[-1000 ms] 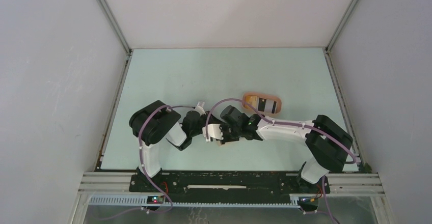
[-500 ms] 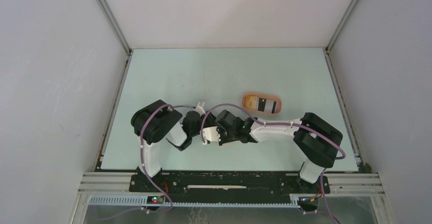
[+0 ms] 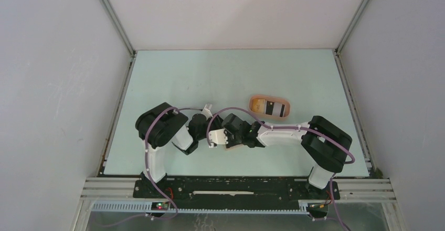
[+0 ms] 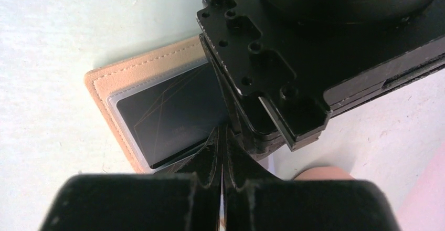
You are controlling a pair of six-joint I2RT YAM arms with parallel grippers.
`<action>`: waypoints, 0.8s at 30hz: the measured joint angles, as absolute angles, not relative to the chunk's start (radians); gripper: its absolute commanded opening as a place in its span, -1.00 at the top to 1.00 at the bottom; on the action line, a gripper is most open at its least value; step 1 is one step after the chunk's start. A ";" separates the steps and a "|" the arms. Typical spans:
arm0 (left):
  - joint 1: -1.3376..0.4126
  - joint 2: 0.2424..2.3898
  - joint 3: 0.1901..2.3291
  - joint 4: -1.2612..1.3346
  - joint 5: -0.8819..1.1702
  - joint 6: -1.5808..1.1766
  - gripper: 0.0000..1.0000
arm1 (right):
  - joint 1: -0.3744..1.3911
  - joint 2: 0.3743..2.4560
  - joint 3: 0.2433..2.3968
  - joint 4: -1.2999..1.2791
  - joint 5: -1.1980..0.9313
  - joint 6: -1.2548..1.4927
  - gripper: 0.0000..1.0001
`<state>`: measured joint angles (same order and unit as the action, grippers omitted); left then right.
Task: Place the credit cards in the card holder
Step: Insert the credit card into the card holder.
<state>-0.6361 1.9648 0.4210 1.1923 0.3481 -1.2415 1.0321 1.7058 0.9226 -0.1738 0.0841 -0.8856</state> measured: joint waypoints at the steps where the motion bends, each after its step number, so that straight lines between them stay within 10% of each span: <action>1: -0.636 1.965 0.421 1.193 0.348 -1.242 0.37 | 1.032 1.706 0.923 -0.174 0.090 -0.886 1.00; 24: -0.634 1.965 0.431 1.189 0.352 -1.239 0.31 | 0.980 1.695 0.916 -0.222 0.103 -0.880 0.93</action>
